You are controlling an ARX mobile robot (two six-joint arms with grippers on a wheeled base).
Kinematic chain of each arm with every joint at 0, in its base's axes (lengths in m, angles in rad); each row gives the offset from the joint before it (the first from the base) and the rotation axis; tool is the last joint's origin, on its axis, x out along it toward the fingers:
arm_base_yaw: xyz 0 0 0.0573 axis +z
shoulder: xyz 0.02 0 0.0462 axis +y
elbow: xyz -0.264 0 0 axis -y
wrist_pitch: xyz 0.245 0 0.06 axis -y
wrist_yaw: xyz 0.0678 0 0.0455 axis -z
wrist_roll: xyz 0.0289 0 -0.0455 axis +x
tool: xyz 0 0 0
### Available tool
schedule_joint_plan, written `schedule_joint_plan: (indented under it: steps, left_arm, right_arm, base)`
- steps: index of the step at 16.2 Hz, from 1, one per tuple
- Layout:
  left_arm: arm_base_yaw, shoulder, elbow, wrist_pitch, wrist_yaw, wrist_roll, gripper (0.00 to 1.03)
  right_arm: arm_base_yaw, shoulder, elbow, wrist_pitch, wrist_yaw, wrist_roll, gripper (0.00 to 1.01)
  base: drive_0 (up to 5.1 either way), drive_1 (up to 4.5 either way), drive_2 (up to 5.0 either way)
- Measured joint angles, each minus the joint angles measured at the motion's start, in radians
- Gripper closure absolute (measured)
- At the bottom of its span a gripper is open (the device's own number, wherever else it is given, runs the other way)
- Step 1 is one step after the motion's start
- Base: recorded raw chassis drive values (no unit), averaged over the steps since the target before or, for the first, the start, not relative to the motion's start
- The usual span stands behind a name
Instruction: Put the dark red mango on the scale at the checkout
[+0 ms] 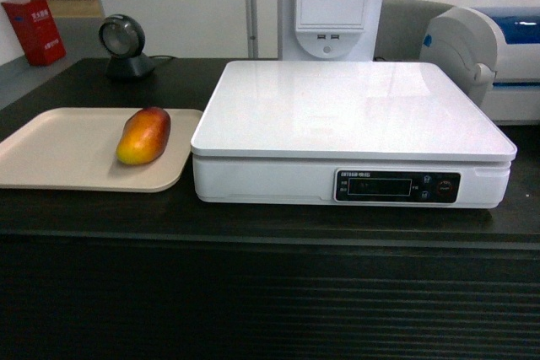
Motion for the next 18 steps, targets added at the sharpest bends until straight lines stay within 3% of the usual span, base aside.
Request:
schedule_joint_plan:
  steps: [15, 16, 17, 18]
  left_arm:
    - [0.000, 0.000, 0.000, 0.000, 0.000, 0.000, 0.05]
    - [-0.015, 0.006, 0.006, -0.032, -0.037, 0.002, 0.05]
    - [-0.132, 0.077, 0.039, -0.097, -0.236, 0.004, 0.05]
    - [-0.294, 0.160, 0.062, -0.068, -0.432, 0.010, 0.05]
  right_arm:
    - [0.000, 0.000, 0.000, 0.000, 0.000, 0.000, 0.03]
    - [0.000, 0.000, 0.000, 0.000, 0.000, 0.000, 0.03]
    - [0.000, 0.000, 0.000, 0.000, 0.001, 0.000, 0.03]
    - [0.000, 0.000, 0.000, 0.000, -0.002, 0.000, 0.03]
  base:
    - [0.0, 0.00, 0.0]
    - [0.0, 0.00, 0.0]
    - [0.0, 0.00, 0.0]
    - [0.0, 0.00, 0.0]
